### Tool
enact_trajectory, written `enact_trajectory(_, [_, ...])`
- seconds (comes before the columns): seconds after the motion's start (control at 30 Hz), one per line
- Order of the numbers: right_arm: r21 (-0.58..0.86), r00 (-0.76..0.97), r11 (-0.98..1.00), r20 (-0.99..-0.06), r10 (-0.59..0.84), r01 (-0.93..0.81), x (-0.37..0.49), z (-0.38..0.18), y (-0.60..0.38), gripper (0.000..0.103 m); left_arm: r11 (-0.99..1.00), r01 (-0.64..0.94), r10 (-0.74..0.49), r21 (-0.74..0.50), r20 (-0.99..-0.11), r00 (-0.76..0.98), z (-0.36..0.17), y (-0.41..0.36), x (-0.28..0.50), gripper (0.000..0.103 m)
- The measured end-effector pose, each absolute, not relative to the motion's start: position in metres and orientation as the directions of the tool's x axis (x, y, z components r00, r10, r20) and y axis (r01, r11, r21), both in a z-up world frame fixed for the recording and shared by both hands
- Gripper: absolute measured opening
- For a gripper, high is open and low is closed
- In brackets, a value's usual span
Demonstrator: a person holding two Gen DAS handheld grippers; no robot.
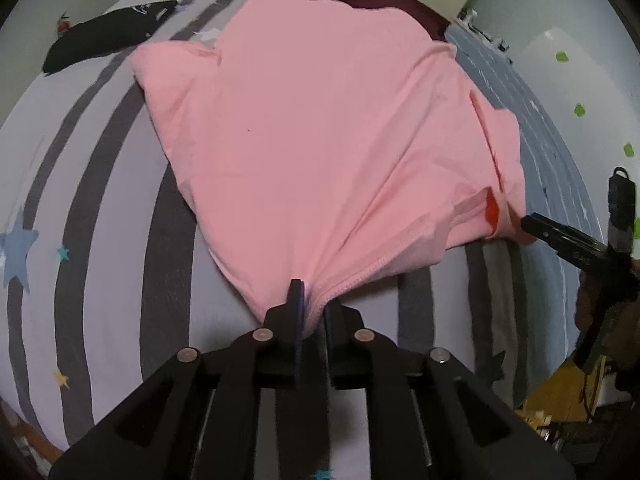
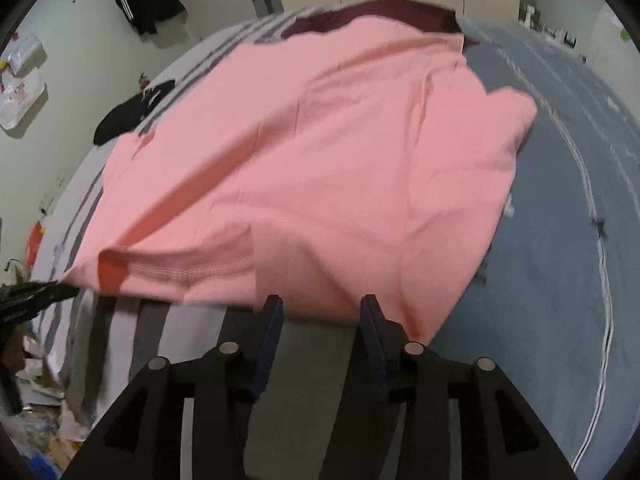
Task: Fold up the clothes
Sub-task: 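Lower the held sweatshirt flat onto the bed with both grippers, then open both grippers and release the sweatshirt onto the bed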
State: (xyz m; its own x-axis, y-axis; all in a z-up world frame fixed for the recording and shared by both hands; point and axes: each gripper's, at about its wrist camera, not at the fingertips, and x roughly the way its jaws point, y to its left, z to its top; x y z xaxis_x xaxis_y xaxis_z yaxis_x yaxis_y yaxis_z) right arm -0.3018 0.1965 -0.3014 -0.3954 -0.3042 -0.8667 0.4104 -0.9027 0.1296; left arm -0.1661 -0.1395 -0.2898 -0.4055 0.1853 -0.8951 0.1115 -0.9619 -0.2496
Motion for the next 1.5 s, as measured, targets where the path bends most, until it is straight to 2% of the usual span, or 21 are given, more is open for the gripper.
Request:
enact_trajectory(0.03, [0.114,-0.406,-0.904,-0.865,-0.295,0.412,-0.305,-0.303,0.196,0.037,-0.960,0.120,0.187,-0.254,-0.896,-0.403,-0.287,-0.140,-0.162,0.030])
enact_trajectory(0.07, [0.101,-0.415,-0.905,-0.864,-0.286,0.413,-0.308,-0.304,0.197,0.037,-0.957,0.129,0.190,-0.260,-0.897,-0.399,-0.286,-0.140,-0.157,0.043])
enact_trajectory(0.1, [0.103,-0.415,-0.907,-0.864,-0.285,0.408,-0.311,-0.307,0.198,0.039,-0.954,0.140,0.192,-0.266,-0.898,-0.396,-0.285,-0.142,-0.151,0.046])
enact_trajectory(0.27, [0.147,-0.346,-0.891,-0.885,-0.313,0.430,-0.323,-0.333,0.197,0.040,-0.944,0.195,0.179,-0.267,-0.908,-0.377,-0.287,-0.144,-0.141,0.046])
enact_trajectory(0.33, [0.178,-0.314,-0.877,-0.887,-0.340,0.446,-0.322,-0.337,0.199,0.024,-0.939,0.199,0.186,-0.280,-0.901,-0.392,-0.286,-0.140,-0.150,0.046])
enact_trajectory(0.37, [0.185,-0.305,-0.870,-0.886,-0.348,0.457,-0.320,-0.337,0.198,0.010,-0.937,0.199,0.189,-0.287,-0.896,-0.402,-0.286,-0.137,-0.155,0.046])
enact_trajectory(0.43, [0.197,-0.289,-0.859,-0.886,-0.362,0.472,-0.313,-0.335,0.200,0.005,-0.936,0.190,0.196,-0.298,-0.885,-0.422,-0.284,-0.130,-0.165,0.048])
enact_trajectory(0.57, [0.233,-0.254,-0.845,-0.886,-0.389,0.482,-0.294,-0.333,0.212,0.004,-0.947,0.107,0.225,-0.304,-0.863,-0.452,-0.284,-0.101,-0.186,0.049])
enact_trajectory(0.7, [0.245,-0.219,-0.838,-0.895,-0.389,0.487,-0.274,-0.333,0.226,0.004,-0.945,0.017,0.285,-0.327,-0.848,-0.447,-0.290,-0.075,-0.198,0.049])
enact_trajectory(1.0, [0.226,-0.210,-0.850,-0.909,-0.360,0.476,-0.255,-0.336,0.246,0.007,-0.953,-0.001,0.291,-0.301,-0.919,-0.267,-0.338,-0.064,-0.166,0.049])
enact_trajectory(1.13, [0.197,-0.205,-0.841,-0.919,-0.337,0.504,-0.249,-0.328,0.243,0.009,-0.953,0.000,0.293,-0.303,-0.922,-0.253,-0.331,-0.069,-0.155,0.049])
enact_trajectory(1.23, [0.159,-0.199,-0.828,-0.930,-0.308,0.538,-0.240,-0.319,0.241,0.026,-0.952,0.011,0.291,-0.307,-0.912,-0.288,-0.315,-0.079,-0.157,0.049])
enact_trajectory(1.27, [0.153,-0.194,-0.823,-0.933,-0.303,0.547,-0.236,-0.318,0.243,0.031,-0.953,0.019,0.282,-0.302,-0.909,-0.306,-0.309,-0.085,-0.160,0.049])
enact_trajectory(1.43, [0.159,-0.213,-0.858,-0.932,-0.294,0.488,-0.235,-0.306,0.251,0.031,-0.966,0.144,0.142,-0.216,-0.904,-0.402,-0.294,-0.137,-0.198,0.049])
enact_trajectory(1.5, [0.147,-0.257,-0.886,-0.925,-0.281,0.439,-0.246,-0.301,0.250,0.035,-0.960,0.217,0.066,-0.175,-0.899,-0.433,-0.296,-0.169,-0.222,0.049])
